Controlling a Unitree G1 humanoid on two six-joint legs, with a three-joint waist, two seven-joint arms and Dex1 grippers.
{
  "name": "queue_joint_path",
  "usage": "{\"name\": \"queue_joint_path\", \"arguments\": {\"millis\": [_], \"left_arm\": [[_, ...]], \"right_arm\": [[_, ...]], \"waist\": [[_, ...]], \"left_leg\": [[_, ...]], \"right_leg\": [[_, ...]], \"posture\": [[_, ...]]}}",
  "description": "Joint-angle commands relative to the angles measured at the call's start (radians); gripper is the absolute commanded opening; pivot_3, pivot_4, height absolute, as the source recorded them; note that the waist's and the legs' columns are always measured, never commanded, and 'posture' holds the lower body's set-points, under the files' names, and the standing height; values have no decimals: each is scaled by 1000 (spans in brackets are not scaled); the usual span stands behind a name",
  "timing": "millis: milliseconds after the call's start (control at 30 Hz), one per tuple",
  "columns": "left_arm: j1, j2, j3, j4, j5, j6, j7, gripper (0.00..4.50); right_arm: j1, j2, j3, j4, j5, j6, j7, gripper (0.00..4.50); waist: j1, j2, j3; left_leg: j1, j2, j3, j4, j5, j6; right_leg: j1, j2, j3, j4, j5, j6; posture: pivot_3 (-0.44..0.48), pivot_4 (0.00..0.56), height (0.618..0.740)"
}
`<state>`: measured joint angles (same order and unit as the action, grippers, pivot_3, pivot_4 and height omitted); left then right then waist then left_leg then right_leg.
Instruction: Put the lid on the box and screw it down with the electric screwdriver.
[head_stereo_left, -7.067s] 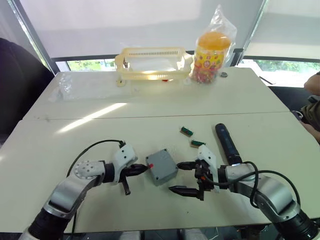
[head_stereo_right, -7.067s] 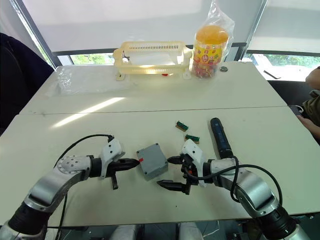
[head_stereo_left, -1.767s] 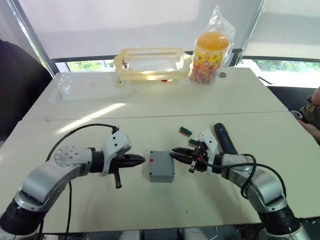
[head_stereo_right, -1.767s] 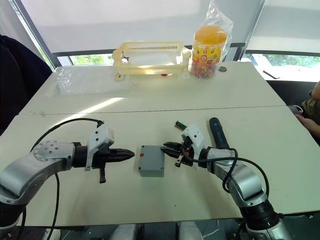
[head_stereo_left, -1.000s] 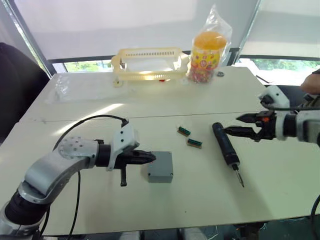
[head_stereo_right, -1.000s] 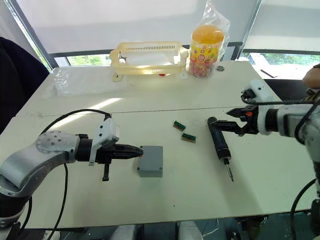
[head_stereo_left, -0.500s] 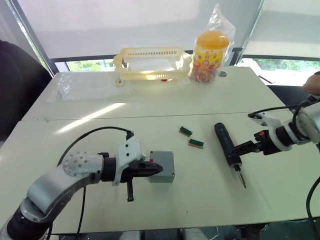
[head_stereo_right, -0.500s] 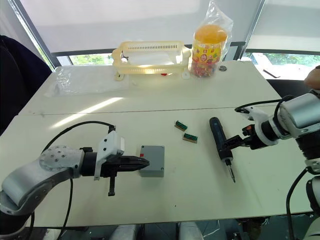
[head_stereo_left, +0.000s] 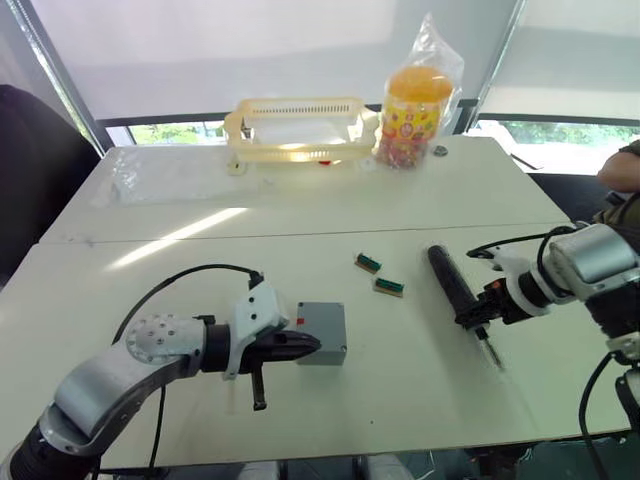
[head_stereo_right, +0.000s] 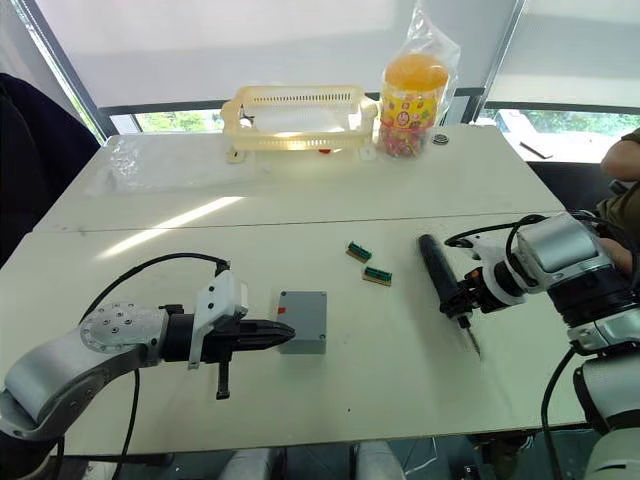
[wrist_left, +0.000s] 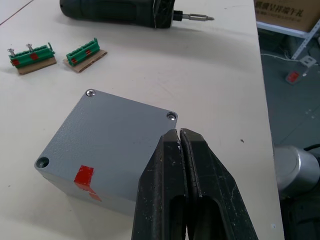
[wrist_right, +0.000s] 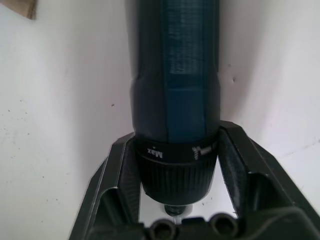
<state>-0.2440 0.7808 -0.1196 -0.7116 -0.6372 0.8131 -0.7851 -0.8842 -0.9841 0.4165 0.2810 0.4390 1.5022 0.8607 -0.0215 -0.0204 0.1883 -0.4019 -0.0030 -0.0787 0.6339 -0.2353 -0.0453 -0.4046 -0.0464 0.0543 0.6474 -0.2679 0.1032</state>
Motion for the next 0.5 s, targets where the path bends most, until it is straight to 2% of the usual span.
{"name": "queue_joint_path", "arguments": {"millis": [33, 233, 300, 400, 500], "left_arm": [[1, 3, 19, -10, 9, -29, -3, 0], [5, 18, 29, 10, 22, -48, -21, 0], [-10, 28, 48, 40, 25, -58, -37, 0], [-45, 17, 77, 128, 10, -76, -62, 0], [-76, 24, 80, 201, 12, -103, -115, 0]], "right_arm": [[23, 4, 38, 9, -48, -33, -17, 1751], [48, -6, -48, -6, -53, 2, -54, 1751], [81, -3, -151, -98, -102, -91, -151, 1751], [73, 116, -392, -260, -141, -48, -330, 1751], [116, 184, -472, -411, -182, -69, -438, 1751]], "waist": [[0, -2, -1], [7, -2, -1], [7, -2, -1], [3, 3, 2], [2, 7, 3]], "left_leg": [[2, 0, 0, 0, 0, 0], [9, 0, 0, -1, 0, 0], [9, 0, 0, -1, 0, 0], [9, 0, 1, 0, 0, 0], [1, -1, 3, -1, 0, 0]], "right_leg": [[2, 0, 0, 0, -1, -1], [11, -1, 0, -4, -3, -4], [11, -1, 0, -5, -2, -4], [10, -1, 1, -4, -2, -4], [-2, -1, 4, 2, 0, 1]], "posture": [[0, 150, 740], [0, 150, 740], [0, 150, 740], [0, 150, 740], [0, 150, 740]]}}
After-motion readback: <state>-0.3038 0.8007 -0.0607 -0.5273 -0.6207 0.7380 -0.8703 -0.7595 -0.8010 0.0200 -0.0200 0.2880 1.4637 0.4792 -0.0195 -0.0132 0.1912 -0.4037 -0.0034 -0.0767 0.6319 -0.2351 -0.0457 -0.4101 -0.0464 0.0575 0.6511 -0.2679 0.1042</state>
